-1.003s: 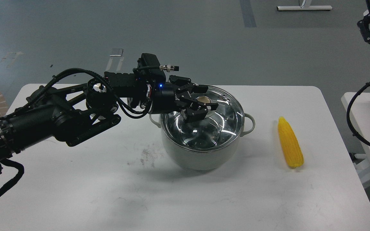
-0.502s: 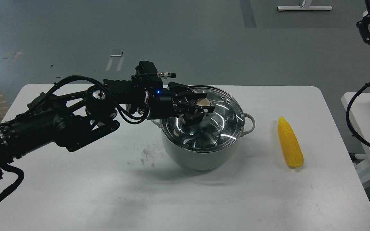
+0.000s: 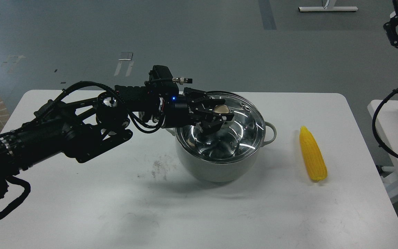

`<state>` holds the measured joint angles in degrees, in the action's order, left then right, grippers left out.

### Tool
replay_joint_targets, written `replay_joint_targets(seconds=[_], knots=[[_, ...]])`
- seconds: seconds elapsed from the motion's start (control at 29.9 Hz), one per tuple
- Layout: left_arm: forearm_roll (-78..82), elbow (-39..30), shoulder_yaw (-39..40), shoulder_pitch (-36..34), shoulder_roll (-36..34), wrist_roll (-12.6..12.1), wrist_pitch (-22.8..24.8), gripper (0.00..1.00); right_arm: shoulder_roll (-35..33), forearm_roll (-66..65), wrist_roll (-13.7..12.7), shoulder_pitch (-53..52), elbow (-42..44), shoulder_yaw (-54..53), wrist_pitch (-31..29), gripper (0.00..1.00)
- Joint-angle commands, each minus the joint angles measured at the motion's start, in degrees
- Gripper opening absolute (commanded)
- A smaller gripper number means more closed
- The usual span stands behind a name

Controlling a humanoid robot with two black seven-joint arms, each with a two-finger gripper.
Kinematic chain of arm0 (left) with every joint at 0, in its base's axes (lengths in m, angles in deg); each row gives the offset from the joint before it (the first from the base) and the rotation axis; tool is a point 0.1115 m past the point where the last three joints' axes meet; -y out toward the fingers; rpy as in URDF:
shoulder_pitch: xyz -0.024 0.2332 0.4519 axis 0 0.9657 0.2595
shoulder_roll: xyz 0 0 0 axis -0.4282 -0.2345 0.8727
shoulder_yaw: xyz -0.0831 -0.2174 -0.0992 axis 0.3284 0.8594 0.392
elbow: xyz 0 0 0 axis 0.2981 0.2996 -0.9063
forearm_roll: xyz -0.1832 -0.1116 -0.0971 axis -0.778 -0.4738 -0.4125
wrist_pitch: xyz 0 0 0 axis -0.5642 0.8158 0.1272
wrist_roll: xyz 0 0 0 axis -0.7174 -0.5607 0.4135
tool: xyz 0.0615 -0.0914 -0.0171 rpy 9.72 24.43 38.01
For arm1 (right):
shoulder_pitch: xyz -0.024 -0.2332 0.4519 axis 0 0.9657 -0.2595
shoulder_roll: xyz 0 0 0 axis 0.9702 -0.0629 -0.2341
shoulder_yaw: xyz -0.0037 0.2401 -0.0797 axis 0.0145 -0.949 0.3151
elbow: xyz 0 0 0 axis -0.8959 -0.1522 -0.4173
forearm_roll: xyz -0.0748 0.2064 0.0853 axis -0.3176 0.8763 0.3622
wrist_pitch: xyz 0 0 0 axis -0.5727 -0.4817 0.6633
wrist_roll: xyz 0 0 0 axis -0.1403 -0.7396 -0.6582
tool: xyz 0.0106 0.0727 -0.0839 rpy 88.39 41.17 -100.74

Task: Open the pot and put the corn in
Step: 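Lift the glass lid off the pot with the left gripper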

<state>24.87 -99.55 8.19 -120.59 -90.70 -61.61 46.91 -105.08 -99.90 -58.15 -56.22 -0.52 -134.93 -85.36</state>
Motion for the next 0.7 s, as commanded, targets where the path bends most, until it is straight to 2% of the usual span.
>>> replay_joint_targets(seconds=[0.0, 0.23, 0.37, 0.54, 0.6, 0.67], knots=[[-0.3, -0.8, 0.6, -1.5, -0.6, 0.1, -0.1, 0.34, 0.0, 0.0, 0.0, 0.0, 0.0, 0.0, 0.0, 1.00], [-4.3, -4.2, 0.8, -6.0, -5.9, 0.1, -0.1, 0.34, 0.0, 0.0, 0.0, 0.3, 0.0, 0.0, 0.0, 1.00], [-6.5, -7.3, 2.6, -7.1, -14.4, 0.3, -0.1, 0.34, -0.1, 0.0, 0.0, 0.4, 0.0, 0.0, 0.0, 1.00], [-6.5, -9.9, 3.2, -3.9, -26.8, 1.3, -0.7, 0.34, -0.1, 0.0, 0.0, 0.6, 0.0, -0.1, 0.0, 1.00], [-6.7, -9.9, 3.1, 1.1, -33.1, 1.3, -3.9, 0.34, -0.1, 0.0, 0.0, 0.7, -0.1, -0.1, 0.0, 1.00], [-6.9, -9.9, 2.8, 3.3, -35.7, 1.3, -5.3, 0.34, -0.1, 0.0, 0.0, 0.7, -0.1, 0.0, 0.0, 1.00]])
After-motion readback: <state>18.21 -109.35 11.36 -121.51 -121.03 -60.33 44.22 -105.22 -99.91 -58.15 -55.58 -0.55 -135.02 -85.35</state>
